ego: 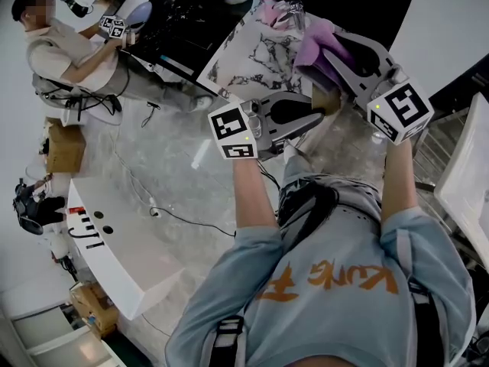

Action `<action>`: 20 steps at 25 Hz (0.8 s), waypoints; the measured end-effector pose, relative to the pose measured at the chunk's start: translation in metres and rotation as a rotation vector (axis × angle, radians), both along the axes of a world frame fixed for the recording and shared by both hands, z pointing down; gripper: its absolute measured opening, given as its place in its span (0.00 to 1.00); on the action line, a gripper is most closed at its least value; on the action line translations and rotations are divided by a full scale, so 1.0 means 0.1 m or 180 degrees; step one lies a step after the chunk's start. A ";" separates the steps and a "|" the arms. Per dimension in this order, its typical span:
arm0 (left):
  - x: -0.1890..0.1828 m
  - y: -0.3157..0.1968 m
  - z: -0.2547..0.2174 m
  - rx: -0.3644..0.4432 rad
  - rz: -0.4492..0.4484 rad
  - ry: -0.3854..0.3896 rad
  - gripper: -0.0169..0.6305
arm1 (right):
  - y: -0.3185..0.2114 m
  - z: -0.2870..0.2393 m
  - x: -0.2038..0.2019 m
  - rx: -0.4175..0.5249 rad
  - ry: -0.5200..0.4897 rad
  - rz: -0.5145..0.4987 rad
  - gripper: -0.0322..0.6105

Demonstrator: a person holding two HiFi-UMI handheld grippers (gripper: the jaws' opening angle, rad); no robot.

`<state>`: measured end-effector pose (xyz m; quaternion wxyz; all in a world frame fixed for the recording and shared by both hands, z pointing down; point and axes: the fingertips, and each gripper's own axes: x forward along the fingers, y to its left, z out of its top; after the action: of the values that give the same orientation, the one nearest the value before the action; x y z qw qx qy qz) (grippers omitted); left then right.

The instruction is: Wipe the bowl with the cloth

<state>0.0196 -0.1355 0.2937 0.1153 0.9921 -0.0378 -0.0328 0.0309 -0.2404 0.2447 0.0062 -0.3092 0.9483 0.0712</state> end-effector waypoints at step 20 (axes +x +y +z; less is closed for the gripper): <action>-0.04 0.06 -0.11 0.0006 0.0164 0.0323 0.07 | -0.27 0.39 0.29 -0.0718 -0.0684 0.0137 0.22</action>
<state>0.0153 -0.1292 0.2830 0.1169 0.9899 -0.0063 -0.0802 0.0603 -0.2678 0.2838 0.0714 -0.3340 0.9373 -0.0692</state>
